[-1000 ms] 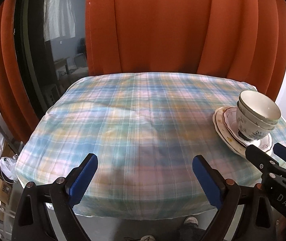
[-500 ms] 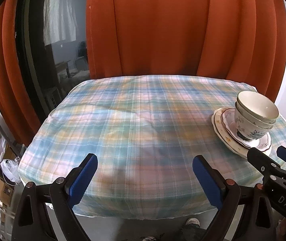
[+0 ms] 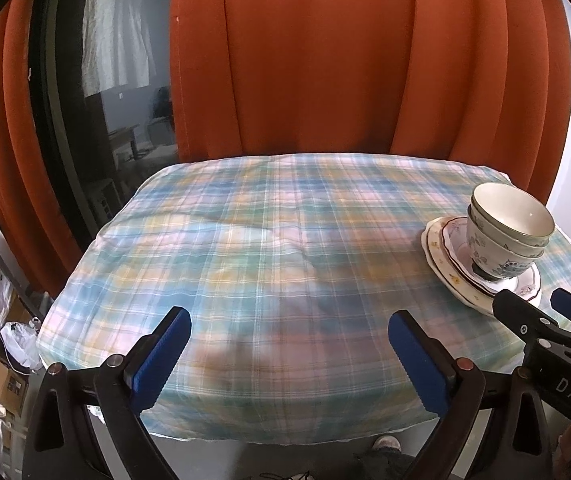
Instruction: Organize plates and bowls
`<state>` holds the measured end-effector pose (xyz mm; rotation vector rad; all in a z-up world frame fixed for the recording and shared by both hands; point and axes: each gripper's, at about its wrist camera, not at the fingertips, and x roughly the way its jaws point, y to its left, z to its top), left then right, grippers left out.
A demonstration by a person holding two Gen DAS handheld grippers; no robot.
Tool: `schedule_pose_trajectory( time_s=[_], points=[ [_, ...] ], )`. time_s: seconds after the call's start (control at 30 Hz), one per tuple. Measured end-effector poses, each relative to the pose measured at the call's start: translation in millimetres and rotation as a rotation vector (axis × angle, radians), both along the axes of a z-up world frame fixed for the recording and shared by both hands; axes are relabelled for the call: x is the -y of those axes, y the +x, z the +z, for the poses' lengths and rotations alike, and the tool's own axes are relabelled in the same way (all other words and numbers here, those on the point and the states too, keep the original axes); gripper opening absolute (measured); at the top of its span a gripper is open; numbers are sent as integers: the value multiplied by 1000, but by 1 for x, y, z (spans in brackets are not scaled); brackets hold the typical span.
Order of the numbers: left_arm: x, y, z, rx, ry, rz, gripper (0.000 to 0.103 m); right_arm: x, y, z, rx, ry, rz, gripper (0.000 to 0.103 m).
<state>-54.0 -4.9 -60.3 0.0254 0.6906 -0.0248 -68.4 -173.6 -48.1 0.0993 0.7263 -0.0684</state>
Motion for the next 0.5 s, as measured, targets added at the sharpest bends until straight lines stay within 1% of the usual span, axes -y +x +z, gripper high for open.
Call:
schedule_pose_trajectory(
  time_s=[0.5],
  points=[
    [-5,0,1,11,-11,-12,101,-5,-2,4,15,-34,-16,88]
  ],
)
